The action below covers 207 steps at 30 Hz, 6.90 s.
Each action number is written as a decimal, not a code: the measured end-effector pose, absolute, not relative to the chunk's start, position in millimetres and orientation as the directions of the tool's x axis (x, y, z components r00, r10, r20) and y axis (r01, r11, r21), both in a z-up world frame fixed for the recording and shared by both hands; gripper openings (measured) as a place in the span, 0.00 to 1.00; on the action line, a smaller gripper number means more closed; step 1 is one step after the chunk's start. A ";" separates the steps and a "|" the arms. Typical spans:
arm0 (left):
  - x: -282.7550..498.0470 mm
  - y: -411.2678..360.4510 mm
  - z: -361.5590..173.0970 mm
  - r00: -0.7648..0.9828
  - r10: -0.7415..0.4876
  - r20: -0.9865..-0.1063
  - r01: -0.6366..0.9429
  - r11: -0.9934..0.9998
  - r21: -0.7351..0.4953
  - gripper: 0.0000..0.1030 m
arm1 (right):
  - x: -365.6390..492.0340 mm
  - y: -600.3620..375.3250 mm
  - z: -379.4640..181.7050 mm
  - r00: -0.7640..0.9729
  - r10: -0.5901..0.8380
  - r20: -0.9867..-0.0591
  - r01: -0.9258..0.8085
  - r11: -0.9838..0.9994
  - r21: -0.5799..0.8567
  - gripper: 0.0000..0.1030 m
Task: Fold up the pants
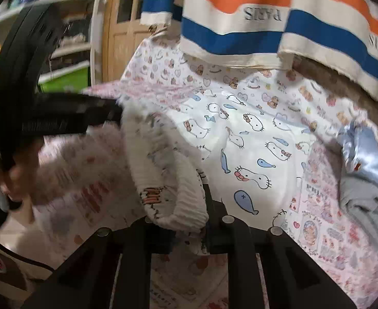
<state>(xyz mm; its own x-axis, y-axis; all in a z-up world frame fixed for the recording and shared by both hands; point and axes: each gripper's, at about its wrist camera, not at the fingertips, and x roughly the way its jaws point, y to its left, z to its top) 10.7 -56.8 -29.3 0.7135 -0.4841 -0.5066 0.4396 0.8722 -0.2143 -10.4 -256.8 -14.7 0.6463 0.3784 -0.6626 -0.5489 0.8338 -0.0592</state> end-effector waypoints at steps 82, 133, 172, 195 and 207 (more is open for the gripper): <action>147.8 -69.3 -47.6 0.439 -0.456 -0.774 0.508 0.837 -0.204 0.05 | 59.9 -344.9 -13.3 0.663 0.217 -0.716 -0.210 0.973 0.100 0.00; 130.4 -43.7 -54.1 0.474 -0.385 -0.792 0.507 0.854 -0.112 0.03 | 60.1 -328.3 -23.5 0.647 0.040 -0.762 -0.223 0.965 -0.138 0.01; 87.7 -36.5 -39.4 0.575 -0.441 -0.689 0.437 0.878 -0.197 0.04 | 62.1 -322.1 -8.2 0.647 0.290 -0.705 -0.270 0.952 0.143 0.06; -35.3 -15.4 -50.9 0.673 -0.421 -0.608 0.405 0.898 -0.173 0.08 | -63.6 -302.2 -27.0 0.725 0.267 -0.635 -0.255 0.960 0.113 0.06; -87.7 -10.7 -52.5 0.752 -0.399 -0.525 0.454 0.891 -0.028 0.42 | -111.3 -321.9 -28.4 0.816 0.249 -0.521 -0.323 0.945 -0.055 0.62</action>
